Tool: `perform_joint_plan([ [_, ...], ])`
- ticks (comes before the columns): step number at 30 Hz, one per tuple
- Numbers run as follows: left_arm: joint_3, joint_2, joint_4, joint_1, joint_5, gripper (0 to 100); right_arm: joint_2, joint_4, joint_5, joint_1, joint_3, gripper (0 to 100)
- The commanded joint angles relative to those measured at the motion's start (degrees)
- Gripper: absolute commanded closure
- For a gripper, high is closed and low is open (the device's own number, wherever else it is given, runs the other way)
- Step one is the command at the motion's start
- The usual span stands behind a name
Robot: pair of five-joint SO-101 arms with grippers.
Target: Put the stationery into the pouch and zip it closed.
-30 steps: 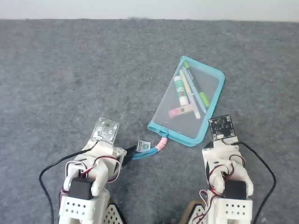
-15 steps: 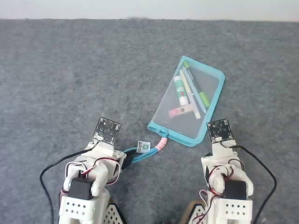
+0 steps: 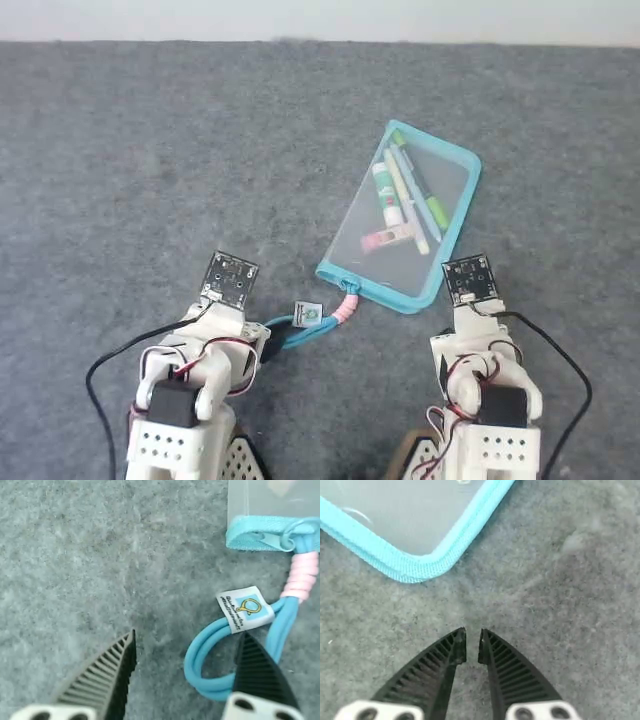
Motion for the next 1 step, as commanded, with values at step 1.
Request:
perform_joint_plan([
  [1, -0.57, -1.14, 0.18, -0.09, -0.18, 70, -0.84, 0.57, -0.18, 0.13, 1.23, 93.9],
])
